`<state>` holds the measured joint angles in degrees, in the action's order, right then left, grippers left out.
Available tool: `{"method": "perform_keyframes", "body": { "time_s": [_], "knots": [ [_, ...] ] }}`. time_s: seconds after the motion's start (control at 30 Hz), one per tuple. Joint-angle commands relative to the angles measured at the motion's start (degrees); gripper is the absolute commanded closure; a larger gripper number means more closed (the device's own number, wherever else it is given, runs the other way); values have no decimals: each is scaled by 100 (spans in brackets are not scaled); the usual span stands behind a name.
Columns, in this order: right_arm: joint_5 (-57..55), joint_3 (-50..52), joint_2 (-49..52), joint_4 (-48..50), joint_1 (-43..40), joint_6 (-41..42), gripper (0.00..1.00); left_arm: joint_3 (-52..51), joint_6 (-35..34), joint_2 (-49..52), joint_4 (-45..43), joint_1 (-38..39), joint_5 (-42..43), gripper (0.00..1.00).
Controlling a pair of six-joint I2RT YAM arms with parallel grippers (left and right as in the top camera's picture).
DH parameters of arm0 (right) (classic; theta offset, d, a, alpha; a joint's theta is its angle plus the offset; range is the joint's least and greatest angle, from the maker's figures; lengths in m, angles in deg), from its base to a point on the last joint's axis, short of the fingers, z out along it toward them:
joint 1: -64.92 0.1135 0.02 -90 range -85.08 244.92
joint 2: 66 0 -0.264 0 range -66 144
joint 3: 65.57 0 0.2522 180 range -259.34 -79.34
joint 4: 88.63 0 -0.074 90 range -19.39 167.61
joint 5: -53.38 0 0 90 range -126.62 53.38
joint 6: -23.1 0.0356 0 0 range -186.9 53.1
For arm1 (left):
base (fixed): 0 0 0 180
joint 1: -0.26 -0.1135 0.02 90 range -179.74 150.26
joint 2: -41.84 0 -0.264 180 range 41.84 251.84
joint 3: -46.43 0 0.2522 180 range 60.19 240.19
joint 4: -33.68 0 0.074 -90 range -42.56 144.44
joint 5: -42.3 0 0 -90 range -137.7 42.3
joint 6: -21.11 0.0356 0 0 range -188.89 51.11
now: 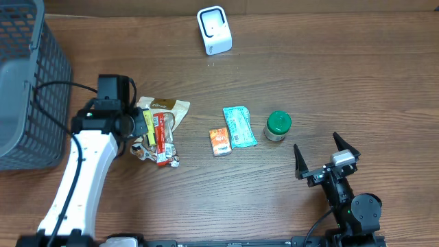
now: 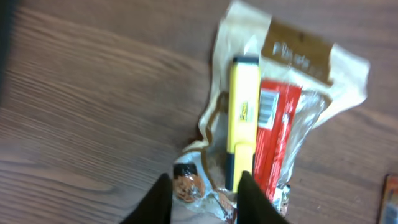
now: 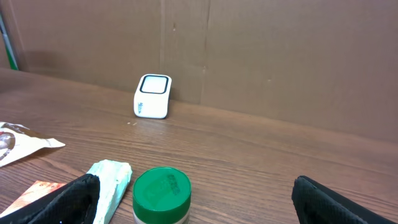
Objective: Scan the item barcode
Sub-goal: 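Lower the bag of items onto the table left of center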
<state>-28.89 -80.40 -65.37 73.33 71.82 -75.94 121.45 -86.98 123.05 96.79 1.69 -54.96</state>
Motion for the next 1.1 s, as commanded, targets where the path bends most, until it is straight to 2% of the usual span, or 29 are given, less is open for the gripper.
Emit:
{"method": "perform_keyframes", "body": {
  "time_s": [0.0, 0.13, 0.4, 0.5, 0.73, 1.07],
  "knots": [
    [46, 61, -42, 24, 11, -4, 0, -175, -35, 354, -160, -24, 616, 84],
    [46, 61, -42, 24, 11, -4, 0, -175, -31, 811, -354, -24, 1099, 84],
    [46, 61, -42, 26, 11, -4, 0, -175, 13, 1635, -435, -24, 1178, 86],
    [46, 61, -42, 26, 11, -4, 0, -175, 105, 1869, -463, -24, 1178, 93],
    [46, 61, -39, 26, 11, -4, 0, -22, 404, 1803, -407, -28, 1172, 96],
    [46, 61, -42, 26, 11, -4, 0, 525, 444, 1263, 63, -22, 1113, 96]
  ]
}}
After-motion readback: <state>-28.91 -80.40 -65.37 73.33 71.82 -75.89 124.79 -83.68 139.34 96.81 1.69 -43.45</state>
